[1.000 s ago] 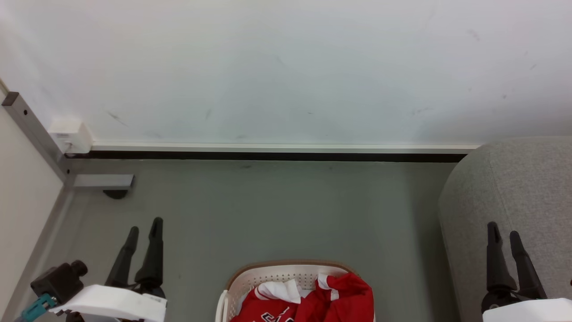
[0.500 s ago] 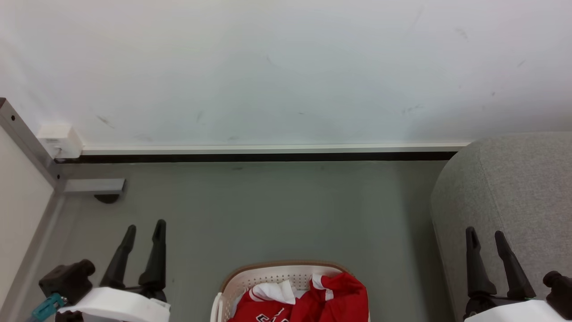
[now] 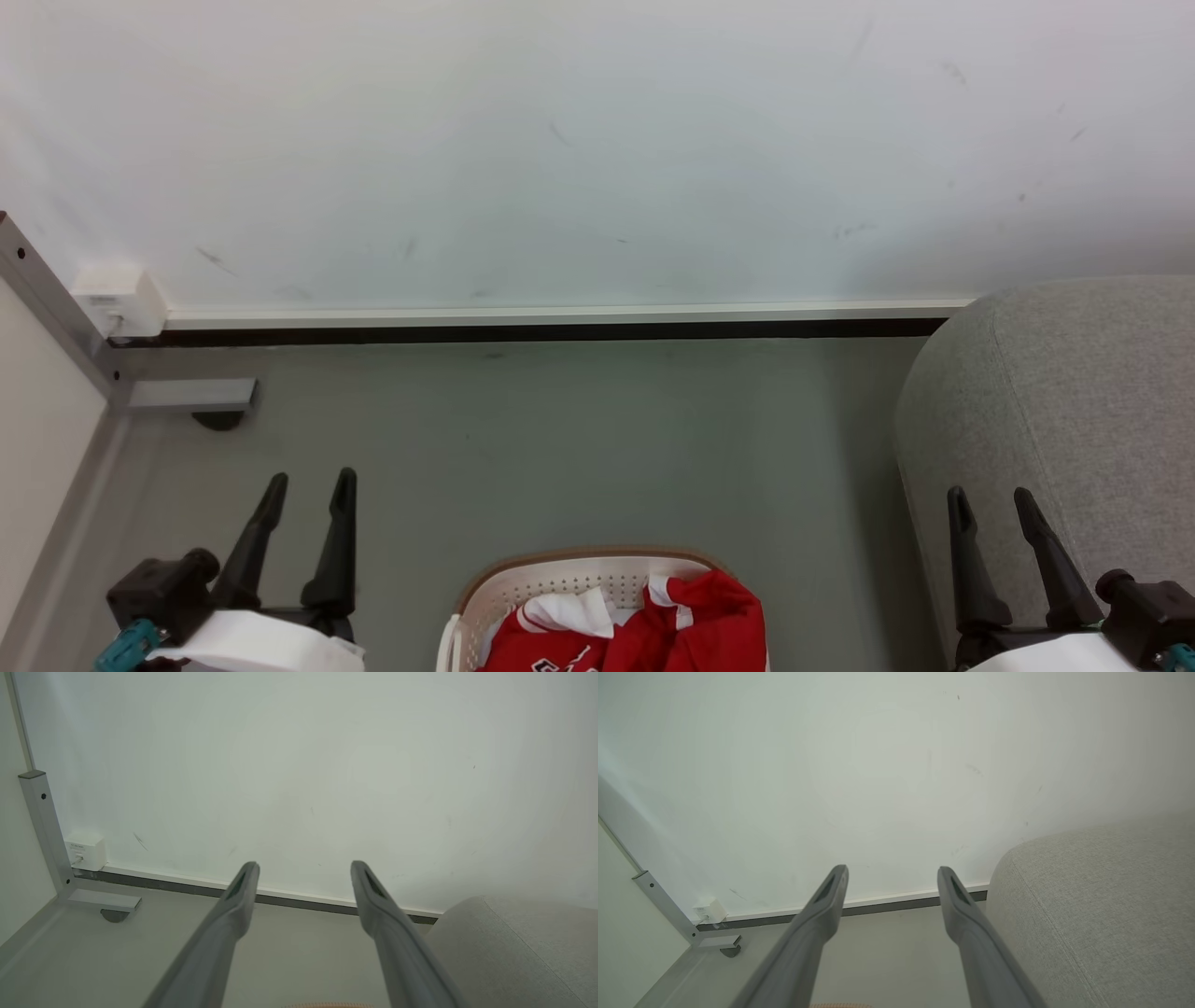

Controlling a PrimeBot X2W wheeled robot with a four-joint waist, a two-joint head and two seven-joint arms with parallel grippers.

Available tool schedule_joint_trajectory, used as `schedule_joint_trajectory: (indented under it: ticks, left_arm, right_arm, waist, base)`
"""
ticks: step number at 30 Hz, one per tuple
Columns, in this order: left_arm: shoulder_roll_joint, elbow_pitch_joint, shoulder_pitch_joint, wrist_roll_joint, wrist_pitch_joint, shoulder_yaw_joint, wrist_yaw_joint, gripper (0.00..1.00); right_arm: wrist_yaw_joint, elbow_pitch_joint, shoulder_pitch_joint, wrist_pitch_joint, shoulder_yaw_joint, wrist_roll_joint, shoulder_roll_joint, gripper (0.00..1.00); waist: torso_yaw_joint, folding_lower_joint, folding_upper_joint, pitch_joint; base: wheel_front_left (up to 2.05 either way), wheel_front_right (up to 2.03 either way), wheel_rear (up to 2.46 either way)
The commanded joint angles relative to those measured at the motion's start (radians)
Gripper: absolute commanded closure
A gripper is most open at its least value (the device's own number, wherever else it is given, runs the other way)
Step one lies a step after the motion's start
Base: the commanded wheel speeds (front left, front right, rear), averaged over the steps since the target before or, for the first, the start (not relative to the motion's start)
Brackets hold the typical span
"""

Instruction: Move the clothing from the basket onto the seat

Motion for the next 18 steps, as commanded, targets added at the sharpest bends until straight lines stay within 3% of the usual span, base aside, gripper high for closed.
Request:
schedule_joint_trajectory:
  ticks: [1, 18]
  left_arm:
    - [0.011, -0.007, 0.0, 0.026, -0.009, 0.0, -0.004, 0.0]
    - [0.023, -0.015, -0.002, 0.162, -0.046, -0.013, -0.004, 0.0]
  right_arm:
    - [-0.001, -0.004, -0.013, -0.009, 0.003, -0.025, -0.01, 0.0]
    - [-0.002, -0.001, -0.01, -0.045, 0.018, -0.15, -0.01, 0.0]
  waist:
    - [0.0, 0.0, -0.0001, -0.001]
    - [-0.001, 0.0, -0.0001, 0.008]
  base:
    - [0.0, 0.0, 0.0]
    - [0.0, 0.0, 0.0]
